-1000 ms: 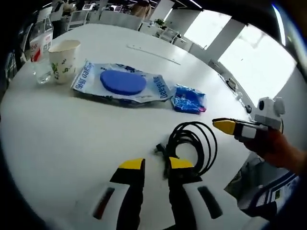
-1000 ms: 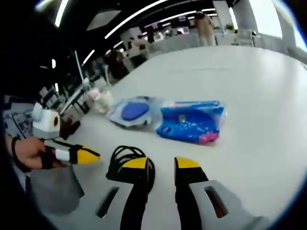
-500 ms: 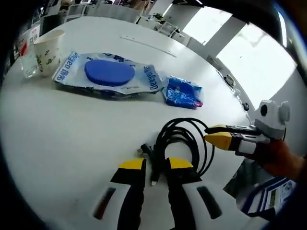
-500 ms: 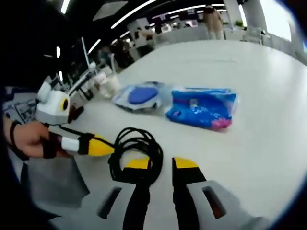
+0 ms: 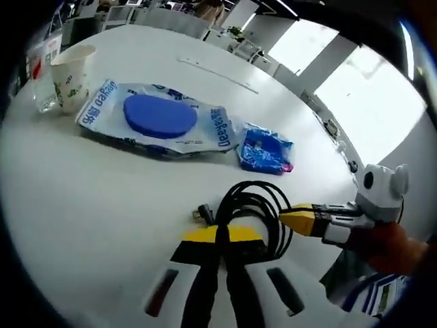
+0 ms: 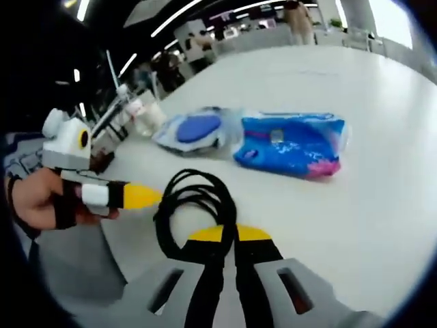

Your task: Arrange the tabletop items into an orderly group along one side of the table until the central work area is clear of visible clutter.

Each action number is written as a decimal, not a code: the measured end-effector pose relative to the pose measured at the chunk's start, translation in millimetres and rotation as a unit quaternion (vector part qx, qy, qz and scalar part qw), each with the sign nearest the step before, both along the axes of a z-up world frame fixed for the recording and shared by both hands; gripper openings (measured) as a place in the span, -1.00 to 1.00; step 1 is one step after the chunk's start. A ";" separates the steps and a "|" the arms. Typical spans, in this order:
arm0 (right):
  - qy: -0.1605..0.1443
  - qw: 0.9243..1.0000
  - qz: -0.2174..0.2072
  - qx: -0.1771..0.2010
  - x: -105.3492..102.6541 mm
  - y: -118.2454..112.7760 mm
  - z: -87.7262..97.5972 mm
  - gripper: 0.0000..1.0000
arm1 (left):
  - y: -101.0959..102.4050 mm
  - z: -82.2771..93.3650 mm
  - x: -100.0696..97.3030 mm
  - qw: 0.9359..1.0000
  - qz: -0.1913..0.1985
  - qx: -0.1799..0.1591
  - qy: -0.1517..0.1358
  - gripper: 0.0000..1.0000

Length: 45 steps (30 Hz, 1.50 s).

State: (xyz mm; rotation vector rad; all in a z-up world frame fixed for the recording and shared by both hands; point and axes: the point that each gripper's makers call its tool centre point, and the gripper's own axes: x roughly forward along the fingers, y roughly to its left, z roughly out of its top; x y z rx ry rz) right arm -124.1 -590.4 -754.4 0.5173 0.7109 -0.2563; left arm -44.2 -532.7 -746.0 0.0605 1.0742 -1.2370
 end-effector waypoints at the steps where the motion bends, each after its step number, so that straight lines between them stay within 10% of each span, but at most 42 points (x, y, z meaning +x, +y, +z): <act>1: 0.001 1.000 -0.001 -0.003 2.8 -3.5 -1.6 -0.97 | -0.5 -0.9 -0.1 1.000 -0.001 0.004 0.005 -1.00; 23: -0.001 1.000 -0.021 -0.001 9.7 -19.0 1.0 -0.90 | -4.9 4.9 5.8 1.000 -0.007 -0.006 0.004 -1.00; 45: -0.013 0.998 -0.008 -0.062 -16.0 -39.3 34.7 -0.76 | 31.4 36.9 69.1 0.997 0.041 -0.037 -0.057 -0.91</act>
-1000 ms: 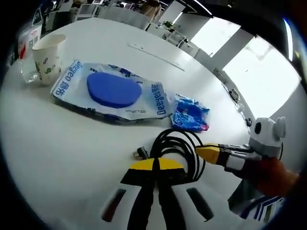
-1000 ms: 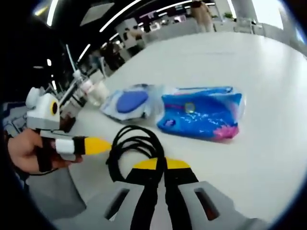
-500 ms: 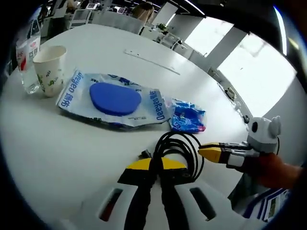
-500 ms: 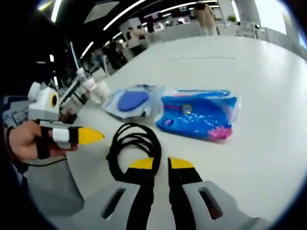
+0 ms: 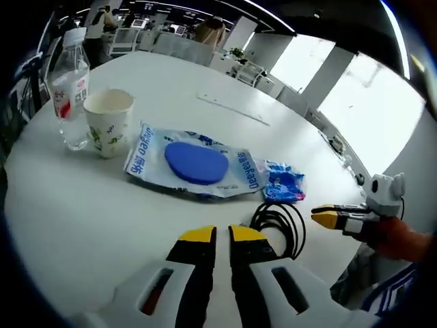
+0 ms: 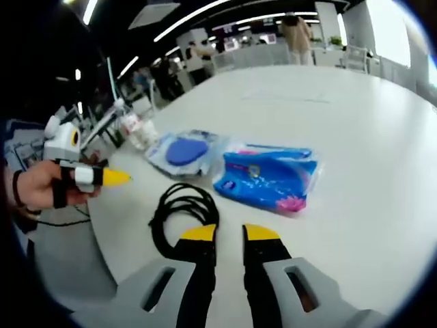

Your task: Arrange the tabletop items into an orderly group along one side of the table until the central work area is clear of visible clutter.

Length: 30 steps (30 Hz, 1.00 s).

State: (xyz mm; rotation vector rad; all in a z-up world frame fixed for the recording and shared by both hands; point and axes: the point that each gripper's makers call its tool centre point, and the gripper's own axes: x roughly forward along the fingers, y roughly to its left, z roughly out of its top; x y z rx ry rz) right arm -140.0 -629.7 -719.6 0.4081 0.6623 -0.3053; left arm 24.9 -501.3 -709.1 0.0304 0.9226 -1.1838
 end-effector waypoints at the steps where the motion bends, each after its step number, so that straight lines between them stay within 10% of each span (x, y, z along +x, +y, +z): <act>1: 0.000 1.000 0.003 -0.006 -2.2 -1.3 3.0 -0.75 | 3.1 4.5 5.3 1.000 0.004 -0.003 -0.005 -0.89; 23: -0.027 0.999 0.003 -0.032 -36.5 6.6 38.5 -0.22 | 100.9 53.9 97.7 0.986 0.043 0.029 -0.157 -0.43; 30: -0.034 0.999 0.006 -0.024 -41.2 23.3 40.3 -0.03 | 105.3 59.3 84.1 0.990 0.061 0.001 -0.127 -0.19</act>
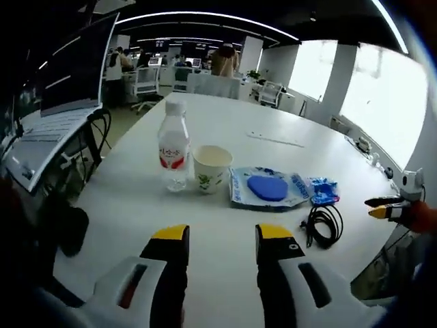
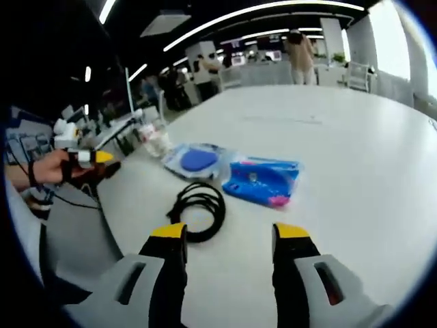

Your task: Arrange the tabletop items into an orderly group along one side of the table until the central work area is clear of visible clutter.

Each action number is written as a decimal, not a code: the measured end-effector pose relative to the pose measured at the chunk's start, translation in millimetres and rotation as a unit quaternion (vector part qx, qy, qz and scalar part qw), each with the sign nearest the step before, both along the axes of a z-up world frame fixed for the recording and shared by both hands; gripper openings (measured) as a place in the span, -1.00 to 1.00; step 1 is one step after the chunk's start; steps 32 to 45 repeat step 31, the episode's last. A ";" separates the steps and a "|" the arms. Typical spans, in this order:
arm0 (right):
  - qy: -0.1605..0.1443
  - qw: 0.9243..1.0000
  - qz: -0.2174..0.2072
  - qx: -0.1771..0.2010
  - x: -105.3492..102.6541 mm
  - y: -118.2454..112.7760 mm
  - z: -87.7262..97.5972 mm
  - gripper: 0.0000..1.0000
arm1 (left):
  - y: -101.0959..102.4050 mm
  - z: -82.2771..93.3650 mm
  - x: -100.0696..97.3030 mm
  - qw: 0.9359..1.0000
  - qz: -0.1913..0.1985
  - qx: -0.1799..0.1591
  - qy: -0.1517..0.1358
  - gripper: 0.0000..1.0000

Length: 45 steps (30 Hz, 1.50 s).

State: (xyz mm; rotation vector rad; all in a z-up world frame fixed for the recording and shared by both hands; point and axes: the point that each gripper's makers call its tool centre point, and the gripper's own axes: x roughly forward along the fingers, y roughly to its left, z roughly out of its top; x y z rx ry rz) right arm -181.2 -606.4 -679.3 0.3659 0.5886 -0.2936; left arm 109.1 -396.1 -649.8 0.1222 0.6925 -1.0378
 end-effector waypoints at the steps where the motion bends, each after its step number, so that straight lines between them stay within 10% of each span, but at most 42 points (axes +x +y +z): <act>1: 0.000 1.000 -0.001 0.001 -0.5 1.0 0.1 -0.03 | 0.0 0.1 -0.8 1.000 0.002 -0.002 0.003 -0.17; 45: 0.004 1.000 0.008 0.010 11.7 15.8 6.2 0.00 | 4.3 10.8 -0.1 0.999 0.014 -0.035 0.009 -0.13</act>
